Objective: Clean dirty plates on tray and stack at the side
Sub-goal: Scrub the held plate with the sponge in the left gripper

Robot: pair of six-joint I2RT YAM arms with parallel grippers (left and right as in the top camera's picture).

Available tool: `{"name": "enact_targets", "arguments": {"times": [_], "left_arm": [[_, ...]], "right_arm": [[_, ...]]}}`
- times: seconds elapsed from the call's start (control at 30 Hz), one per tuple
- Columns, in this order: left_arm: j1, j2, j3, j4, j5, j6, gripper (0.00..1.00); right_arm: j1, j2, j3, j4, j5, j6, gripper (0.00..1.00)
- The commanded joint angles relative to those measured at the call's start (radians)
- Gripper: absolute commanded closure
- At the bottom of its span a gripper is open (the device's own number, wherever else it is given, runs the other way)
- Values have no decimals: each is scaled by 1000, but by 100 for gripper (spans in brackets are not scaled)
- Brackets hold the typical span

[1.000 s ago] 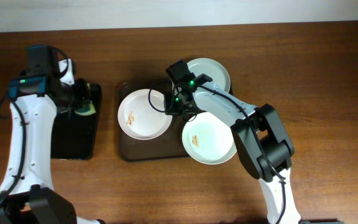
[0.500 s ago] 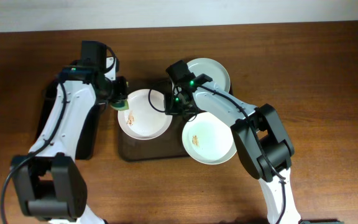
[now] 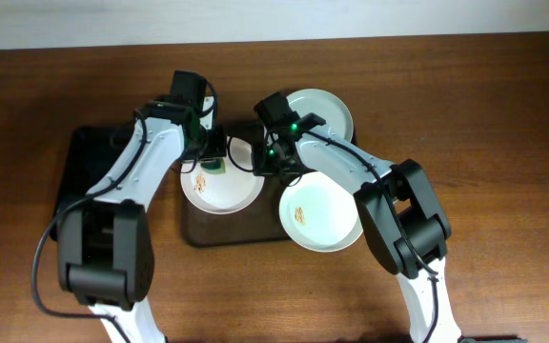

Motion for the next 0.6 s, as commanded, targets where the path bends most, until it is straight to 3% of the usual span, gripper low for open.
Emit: {"name": "enact_targets", "arguments": {"times": [0.0,0.13,0.27,0.57], "left_arm": [[0,63,11,-30,-49,-13,99],[0,70,12,-108,-204,-64,99],[-4,72,-24,-114,-219,-90,99],[-53,76,-164,106,-229,-90,99]], "right_arm": [[13,30,5,-11,9,1,96],[13,30,5,-11,9,1,96],[13,30,5,0,9,1,96],[13,30,5,-4,9,1,96]]}}
